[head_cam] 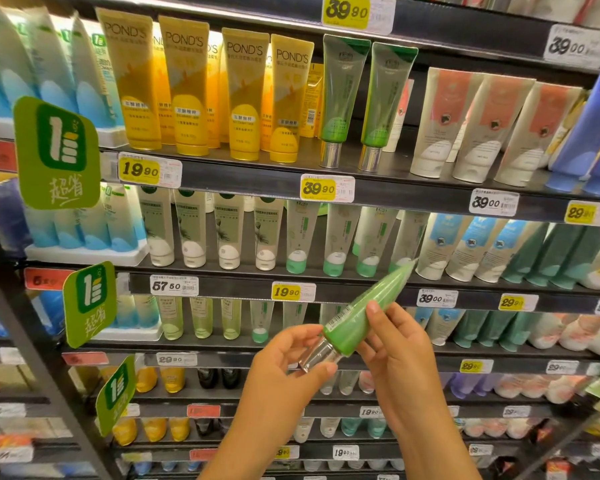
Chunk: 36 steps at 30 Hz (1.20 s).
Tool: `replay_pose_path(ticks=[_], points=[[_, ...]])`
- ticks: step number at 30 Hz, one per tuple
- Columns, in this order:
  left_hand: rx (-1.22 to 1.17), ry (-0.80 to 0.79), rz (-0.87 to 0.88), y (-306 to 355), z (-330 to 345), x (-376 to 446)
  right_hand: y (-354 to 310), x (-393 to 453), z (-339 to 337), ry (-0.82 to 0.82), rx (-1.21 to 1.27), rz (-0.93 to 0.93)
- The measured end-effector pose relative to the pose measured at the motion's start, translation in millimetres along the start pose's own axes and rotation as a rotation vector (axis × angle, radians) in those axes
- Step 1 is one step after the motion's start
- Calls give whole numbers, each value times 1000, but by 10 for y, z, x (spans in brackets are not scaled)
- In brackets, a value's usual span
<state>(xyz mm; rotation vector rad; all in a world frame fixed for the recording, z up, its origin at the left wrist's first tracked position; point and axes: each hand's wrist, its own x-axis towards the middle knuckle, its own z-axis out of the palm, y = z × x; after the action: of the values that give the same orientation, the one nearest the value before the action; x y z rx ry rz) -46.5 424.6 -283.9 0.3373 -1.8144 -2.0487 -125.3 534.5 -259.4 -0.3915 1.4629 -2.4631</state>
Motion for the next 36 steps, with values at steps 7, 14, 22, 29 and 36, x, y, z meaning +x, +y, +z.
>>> replay_pose_path(ticks=[7, 14, 22, 29, 36], points=[[30, 1, 84, -39, 29, -34, 18, -21, 5, 26, 156, 13], [146, -12, 145, -35, -14, -53, 27, -51, 46, 18, 230, 3], [149, 4, 128, 24, -49, -87, 26, -90, 84, -6, 185, -15], [-52, -114, -55, 156, -123, -105, -22, -115, 189, -23, 155, -46], [-561, -284, -312, 258, -220, -111, -123, -119, 265, -53, 188, 6]])
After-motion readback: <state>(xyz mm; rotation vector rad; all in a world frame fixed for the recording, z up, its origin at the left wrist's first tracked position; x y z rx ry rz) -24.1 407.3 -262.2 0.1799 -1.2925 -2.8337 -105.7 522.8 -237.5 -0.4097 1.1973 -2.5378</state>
